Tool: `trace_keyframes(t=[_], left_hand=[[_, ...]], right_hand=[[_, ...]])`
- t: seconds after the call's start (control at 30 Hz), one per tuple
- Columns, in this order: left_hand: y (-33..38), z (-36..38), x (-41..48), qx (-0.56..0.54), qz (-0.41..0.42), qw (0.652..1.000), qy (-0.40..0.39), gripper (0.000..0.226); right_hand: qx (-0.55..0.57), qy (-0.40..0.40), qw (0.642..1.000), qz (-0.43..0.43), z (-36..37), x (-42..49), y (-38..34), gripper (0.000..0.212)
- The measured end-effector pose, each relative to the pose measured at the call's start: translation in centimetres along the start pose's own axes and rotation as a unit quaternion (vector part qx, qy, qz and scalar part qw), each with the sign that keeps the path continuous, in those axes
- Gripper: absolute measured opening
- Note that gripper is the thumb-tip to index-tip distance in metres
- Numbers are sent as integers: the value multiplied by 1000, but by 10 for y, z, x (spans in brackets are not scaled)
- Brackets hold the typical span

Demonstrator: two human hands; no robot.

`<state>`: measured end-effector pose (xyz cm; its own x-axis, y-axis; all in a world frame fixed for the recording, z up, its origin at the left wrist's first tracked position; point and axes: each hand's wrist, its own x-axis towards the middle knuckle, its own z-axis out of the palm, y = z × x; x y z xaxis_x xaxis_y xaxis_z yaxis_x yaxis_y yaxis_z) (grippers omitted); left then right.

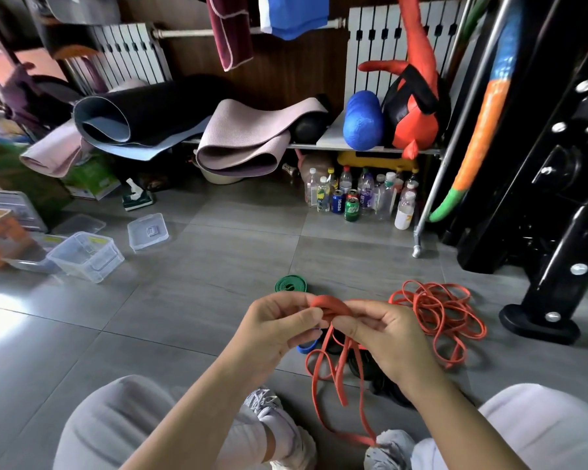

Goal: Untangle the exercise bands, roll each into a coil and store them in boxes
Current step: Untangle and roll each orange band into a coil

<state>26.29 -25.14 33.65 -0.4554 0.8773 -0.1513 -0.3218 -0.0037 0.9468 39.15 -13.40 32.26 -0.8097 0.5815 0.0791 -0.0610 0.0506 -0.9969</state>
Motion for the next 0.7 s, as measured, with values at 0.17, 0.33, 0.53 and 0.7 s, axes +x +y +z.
trace_keyframes(t=[0.17, 0.33, 0.53, 0.7], left_hand=[[-6, -3, 3, 157, 38, 987, 19, 21], [11, 0, 4, 573, 129, 809, -26, 17], [25, -1, 3, 622, 89, 778, -16, 13], [17, -4, 1, 428, 92, 898, 34, 16]], right_hand=[[-82, 2, 996, -31, -2, 2, 1, 28], [-282, -71, 953, -79, -3, 5, -2, 22], [-327, -63, 940, -76, -2, 5, -6, 9], [-159, -18, 987, -28, -2, 2, -5, 23]])
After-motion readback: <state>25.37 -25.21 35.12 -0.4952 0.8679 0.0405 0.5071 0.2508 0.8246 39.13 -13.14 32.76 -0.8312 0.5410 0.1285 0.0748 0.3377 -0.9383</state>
